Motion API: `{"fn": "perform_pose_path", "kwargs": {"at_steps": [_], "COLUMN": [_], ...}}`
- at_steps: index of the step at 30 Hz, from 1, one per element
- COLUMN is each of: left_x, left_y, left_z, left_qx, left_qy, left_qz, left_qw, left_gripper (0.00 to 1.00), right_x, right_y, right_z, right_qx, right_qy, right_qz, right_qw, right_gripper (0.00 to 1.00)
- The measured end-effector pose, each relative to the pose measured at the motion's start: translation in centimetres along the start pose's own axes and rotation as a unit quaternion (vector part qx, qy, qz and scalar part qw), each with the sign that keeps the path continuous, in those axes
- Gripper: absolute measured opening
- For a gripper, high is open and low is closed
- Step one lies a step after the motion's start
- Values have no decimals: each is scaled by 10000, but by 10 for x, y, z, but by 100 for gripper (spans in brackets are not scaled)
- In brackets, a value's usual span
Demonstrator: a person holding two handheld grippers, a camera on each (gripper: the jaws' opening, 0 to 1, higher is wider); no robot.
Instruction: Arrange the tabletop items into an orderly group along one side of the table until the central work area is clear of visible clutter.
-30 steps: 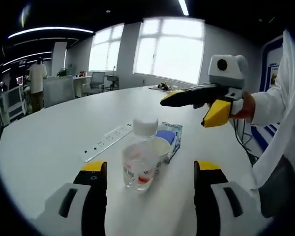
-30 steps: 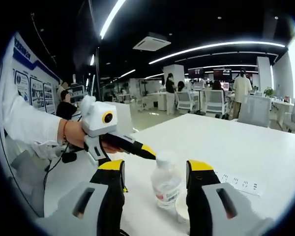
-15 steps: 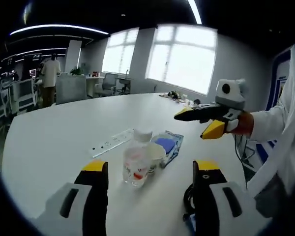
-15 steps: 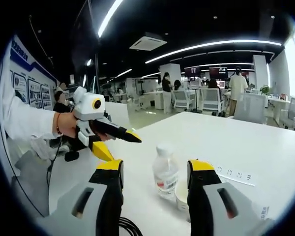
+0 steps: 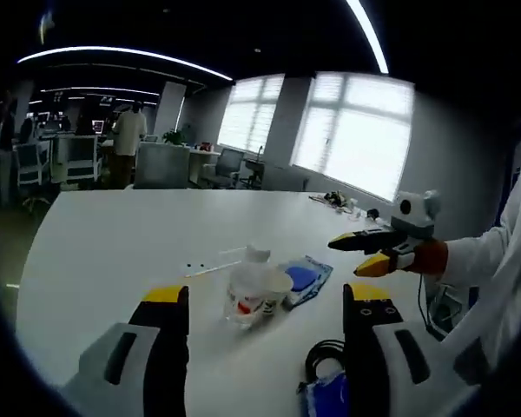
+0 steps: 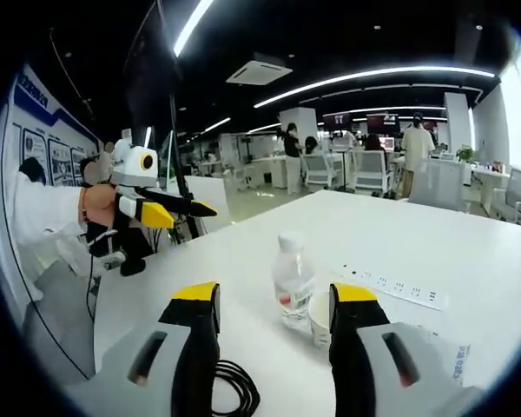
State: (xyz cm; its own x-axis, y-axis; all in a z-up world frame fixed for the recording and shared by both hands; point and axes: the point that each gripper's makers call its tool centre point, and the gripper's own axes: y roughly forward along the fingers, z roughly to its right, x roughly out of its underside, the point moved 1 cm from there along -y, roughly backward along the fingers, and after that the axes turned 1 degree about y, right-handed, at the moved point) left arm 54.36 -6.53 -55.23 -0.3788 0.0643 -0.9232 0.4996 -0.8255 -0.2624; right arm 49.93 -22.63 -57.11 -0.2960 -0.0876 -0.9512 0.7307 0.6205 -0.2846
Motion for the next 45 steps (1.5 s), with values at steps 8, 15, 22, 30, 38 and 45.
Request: {"fn": "perform_pose_path", "kwargs": {"at_steps": [8,15,22,30,38,45], "left_x": [1,20,36,69,108,134], "left_y": [-35,-60,-87,-118,-131,-132], "left_z": [-5,-7,-7,-9,3,17], "left_qx": [-616,-1076,-1495,-2147,-2338,-2366], "left_qy": [-338,-353,-679,-1255,-1467,-1564], "left_qz": [282,191,277,360,140,-49], "left_qw": [9971,9934,9860,9679,9611,9589], "left_gripper": [74,75,74,74,74,73], "right_x": [-3,7,17,43,73,94], "right_y": [-6,-11,-12,-12,-15,-14], "right_z": [-7,-13,-24,-40,-59,-68], "right_qx": [-50,-97,-225,-398,-592,-710], "right_qy": [-17,-87,-110,-42,33,28], "right_qz": [51,-93,-240,-500,-816,-1060], "right_qw": [10000,9999,9994,9979,9949,9918], "right_gripper": [48,48,47,47,46,47]}}
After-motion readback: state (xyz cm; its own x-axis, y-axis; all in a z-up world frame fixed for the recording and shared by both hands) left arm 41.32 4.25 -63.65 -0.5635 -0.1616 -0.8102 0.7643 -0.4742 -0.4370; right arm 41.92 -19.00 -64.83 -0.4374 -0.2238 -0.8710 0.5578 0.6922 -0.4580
